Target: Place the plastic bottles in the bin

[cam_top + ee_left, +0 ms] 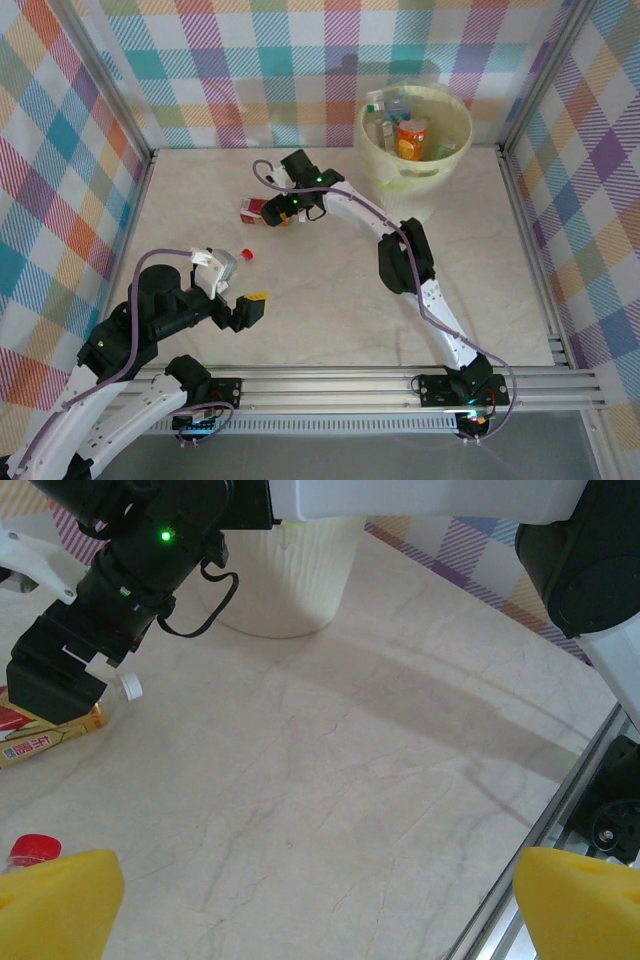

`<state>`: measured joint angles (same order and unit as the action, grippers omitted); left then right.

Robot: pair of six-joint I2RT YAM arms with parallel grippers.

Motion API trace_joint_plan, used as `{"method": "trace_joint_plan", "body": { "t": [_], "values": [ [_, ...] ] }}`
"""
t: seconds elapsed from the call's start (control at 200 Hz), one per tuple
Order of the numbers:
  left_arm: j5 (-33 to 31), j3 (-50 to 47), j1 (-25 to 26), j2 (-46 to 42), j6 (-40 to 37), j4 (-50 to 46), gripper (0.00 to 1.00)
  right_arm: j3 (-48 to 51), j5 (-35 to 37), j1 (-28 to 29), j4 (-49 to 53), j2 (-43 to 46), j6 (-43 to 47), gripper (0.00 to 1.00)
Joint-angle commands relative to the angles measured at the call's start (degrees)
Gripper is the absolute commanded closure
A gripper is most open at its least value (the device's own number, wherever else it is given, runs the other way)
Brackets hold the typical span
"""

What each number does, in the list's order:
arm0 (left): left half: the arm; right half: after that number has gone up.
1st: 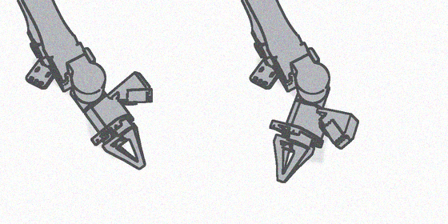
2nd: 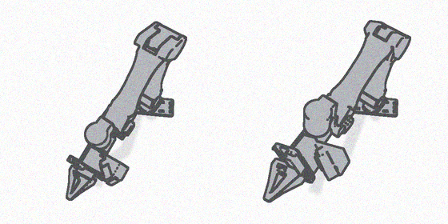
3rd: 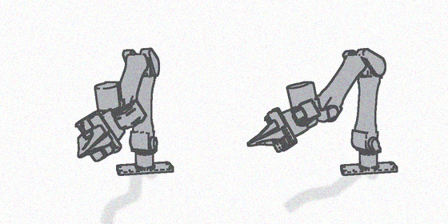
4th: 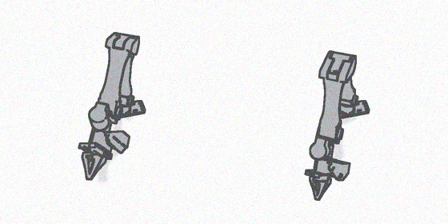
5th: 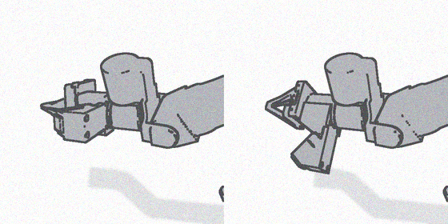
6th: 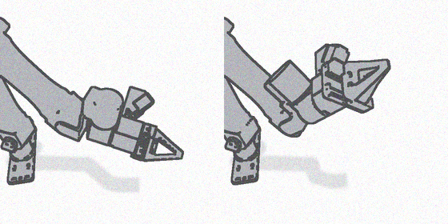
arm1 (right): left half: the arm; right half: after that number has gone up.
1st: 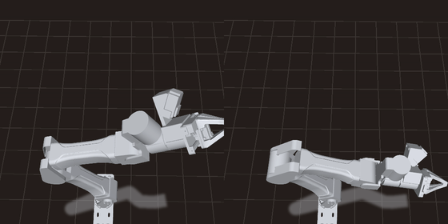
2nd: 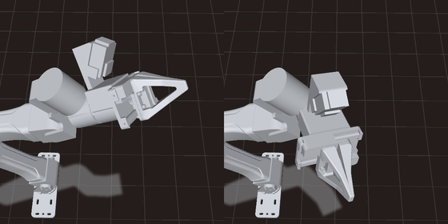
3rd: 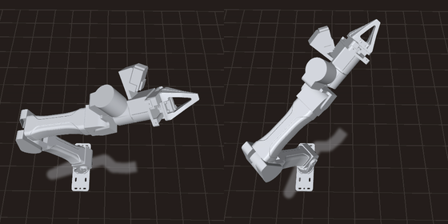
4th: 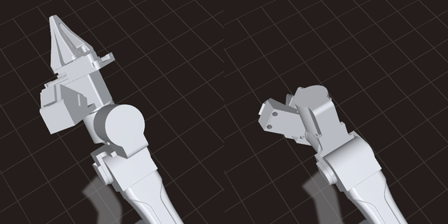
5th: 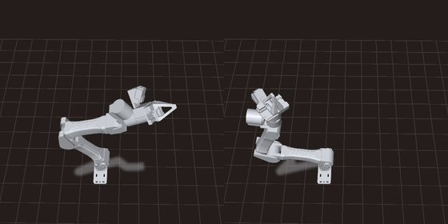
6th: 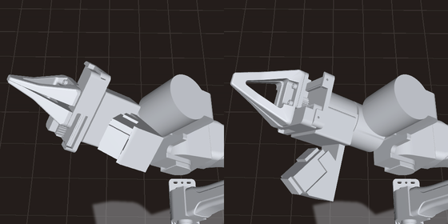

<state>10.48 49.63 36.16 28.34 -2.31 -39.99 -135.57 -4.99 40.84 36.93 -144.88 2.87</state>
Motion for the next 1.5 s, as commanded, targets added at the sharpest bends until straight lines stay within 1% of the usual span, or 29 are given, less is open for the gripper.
{"method": "trace_joint_plan", "body": {
  "t": [0.0, 0.345, 0.465, 0.61, 0.68, 0.815, 0.975, 1.135, 1.475, 1.495],
  "values": [
    [0.39, 0.03, -0.61, 0.13, 0.63, 1.23, 0.00, -1.54, 1.17, 0.03, -0.01, -1.85, 1.73, 0.00],
    [0.60, 0.13, -0.79, 0.56, 0.59, 1.11, 0.00, -2.61, -1.08, 1.57, 2.09, -3.48, 2.31, 0.00],
    [0.59, 0.16, -0.74, 0.48, 0.63, 1.12, 0.00, -0.40, 0.41, 3.19, 2.00, -2.37, 2.31, 0.03],
    [0.71, 0.12, -0.74, 0.42, 0.62, 1.13, 0.00, 5.92, 4.01, 4.88, -1.88, 1.03, 2.31, 0.07],
    [0.85, 0.17, -0.75, 0.40, 0.58, 1.12, 0.00, 7.16, 5.78, 4.86, -3.37, 1.57, 1.91, 0.08],
    [1.20, 0.19, -0.75, 0.40, 0.58, 1.23, 0.00, 4.17, 8.02, 4.86, -2.63, -0.23, 2.31, 0.06],
    [1.28, 0.25, -1.01, 0.28, 0.57, 1.23, 0.00, 1.74, 7.81, 4.86, -2.60, -1.78, 2.31, 0.05],
    [1.36, 0.01, -1.10, -0.04, 0.64, 1.51, 0.00, -2.90, 7.63, 4.89, -1.06, -4.76, 1.93, 0.05],
    [1.48, 0.08, -1.09, 0.40, 0.64, 1.32, 0.00, -4.86, 6.76, 4.95, -1.14, -5.05, 2.31, 0.09],
    [1.42, 0.11, -1.09, 0.40, 0.71, 1.32, 0.00, -5.11, 6.91, 4.95, -1.07, -5.19, 4.20, 0.09]
  ]
}}
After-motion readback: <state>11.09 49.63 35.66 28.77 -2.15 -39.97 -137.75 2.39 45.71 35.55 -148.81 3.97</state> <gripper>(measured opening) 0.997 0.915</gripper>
